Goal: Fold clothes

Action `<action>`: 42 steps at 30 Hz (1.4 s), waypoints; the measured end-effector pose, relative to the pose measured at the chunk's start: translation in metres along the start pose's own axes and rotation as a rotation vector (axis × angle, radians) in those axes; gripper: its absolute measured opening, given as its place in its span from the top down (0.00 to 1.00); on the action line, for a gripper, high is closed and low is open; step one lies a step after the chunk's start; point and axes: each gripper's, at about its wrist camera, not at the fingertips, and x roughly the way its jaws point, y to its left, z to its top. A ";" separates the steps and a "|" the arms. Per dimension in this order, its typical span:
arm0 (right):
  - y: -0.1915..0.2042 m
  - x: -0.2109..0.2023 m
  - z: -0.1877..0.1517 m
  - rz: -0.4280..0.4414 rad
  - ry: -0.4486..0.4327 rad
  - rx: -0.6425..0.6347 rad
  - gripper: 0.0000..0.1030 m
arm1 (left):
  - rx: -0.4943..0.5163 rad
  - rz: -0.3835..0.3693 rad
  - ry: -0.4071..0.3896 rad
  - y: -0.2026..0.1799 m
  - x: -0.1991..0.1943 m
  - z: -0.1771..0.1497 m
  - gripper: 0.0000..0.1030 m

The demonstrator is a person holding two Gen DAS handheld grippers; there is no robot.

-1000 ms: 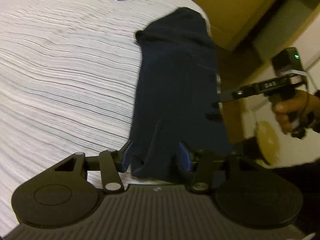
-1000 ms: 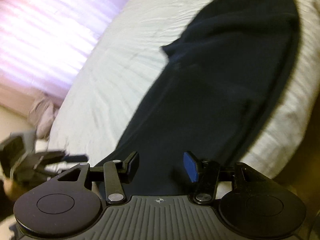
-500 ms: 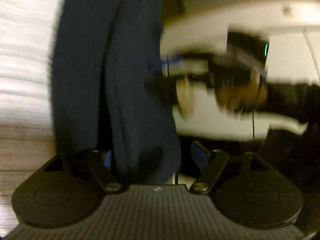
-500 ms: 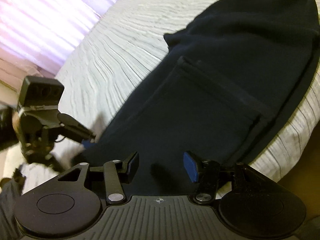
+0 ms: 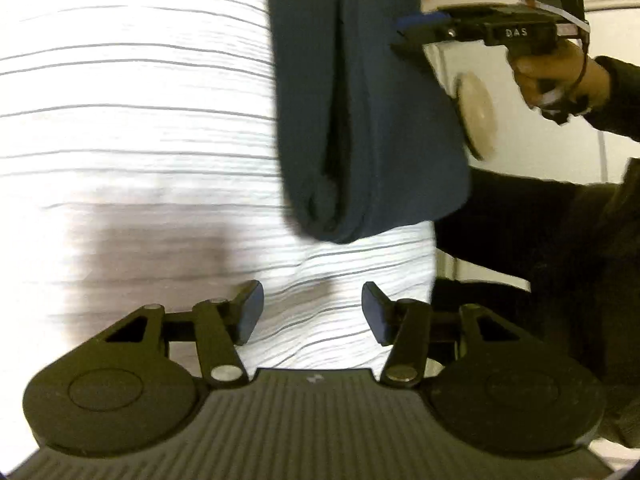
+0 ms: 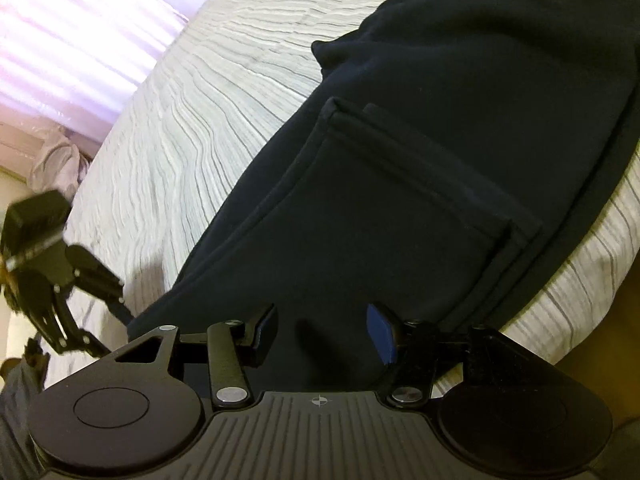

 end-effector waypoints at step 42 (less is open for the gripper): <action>0.116 -0.050 -0.116 -0.348 -0.234 -0.863 0.05 | 0.813 0.511 -0.401 -0.148 -0.023 0.069 0.82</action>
